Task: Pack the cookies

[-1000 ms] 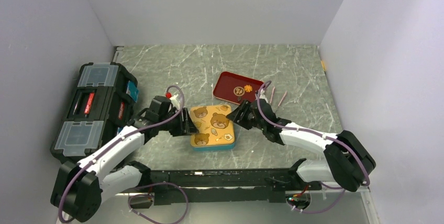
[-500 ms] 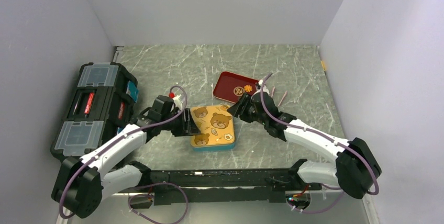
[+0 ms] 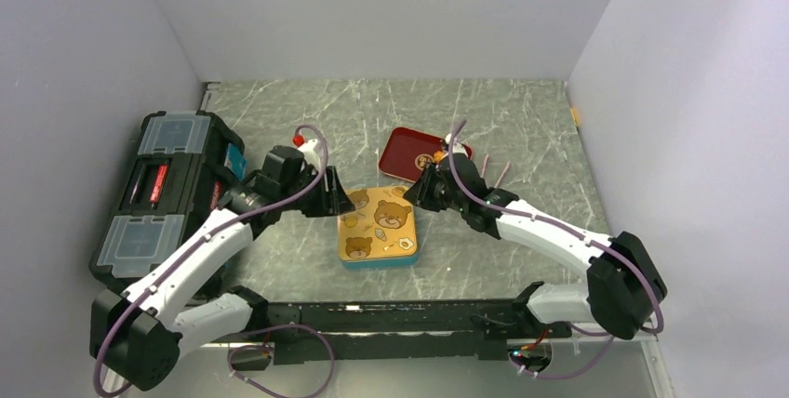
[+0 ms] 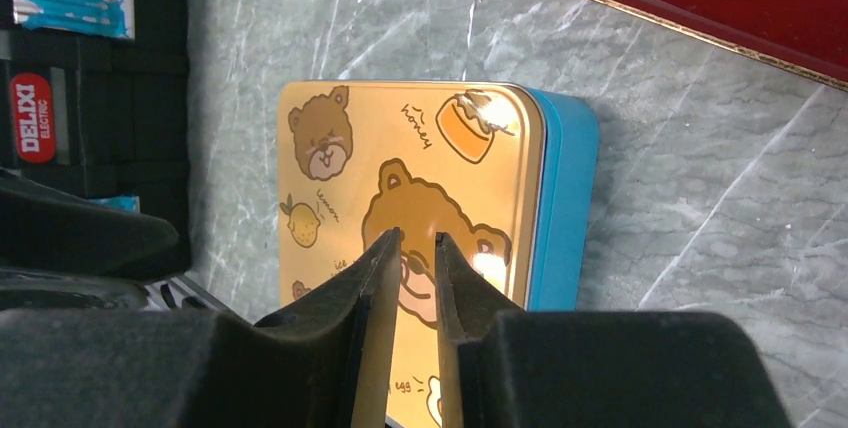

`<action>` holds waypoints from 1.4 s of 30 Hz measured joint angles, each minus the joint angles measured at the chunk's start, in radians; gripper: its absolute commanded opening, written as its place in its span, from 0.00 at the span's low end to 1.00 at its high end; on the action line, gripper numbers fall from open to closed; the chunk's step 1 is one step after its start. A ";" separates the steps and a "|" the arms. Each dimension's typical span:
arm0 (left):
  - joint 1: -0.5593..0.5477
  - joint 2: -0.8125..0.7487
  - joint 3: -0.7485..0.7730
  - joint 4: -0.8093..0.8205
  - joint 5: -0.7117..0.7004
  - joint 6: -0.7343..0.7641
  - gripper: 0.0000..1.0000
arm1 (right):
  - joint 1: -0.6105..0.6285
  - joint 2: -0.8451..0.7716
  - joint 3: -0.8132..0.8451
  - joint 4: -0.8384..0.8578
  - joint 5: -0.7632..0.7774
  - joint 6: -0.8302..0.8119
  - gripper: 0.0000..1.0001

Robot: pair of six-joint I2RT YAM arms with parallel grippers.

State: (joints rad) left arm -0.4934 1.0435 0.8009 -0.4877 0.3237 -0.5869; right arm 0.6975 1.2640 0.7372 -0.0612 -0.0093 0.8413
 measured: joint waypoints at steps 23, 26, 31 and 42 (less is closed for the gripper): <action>0.077 0.246 -0.003 0.079 0.006 0.053 0.54 | 0.011 0.038 0.031 -0.023 -0.018 -0.034 0.20; 0.077 0.259 -0.008 0.092 0.020 0.053 0.54 | 0.011 0.037 0.031 -0.023 -0.018 -0.034 0.21; 0.077 0.269 -0.008 0.108 0.031 0.054 0.53 | 0.012 0.032 0.031 -0.023 -0.018 -0.034 0.21; 0.078 0.260 -0.008 0.117 0.044 0.075 0.53 | 0.015 0.029 0.029 -0.023 -0.022 -0.034 0.21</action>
State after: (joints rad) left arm -0.4156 1.3033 0.7933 -0.3710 0.3679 -0.5121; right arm 0.7124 1.2934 0.7666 -0.0837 -0.0311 0.8074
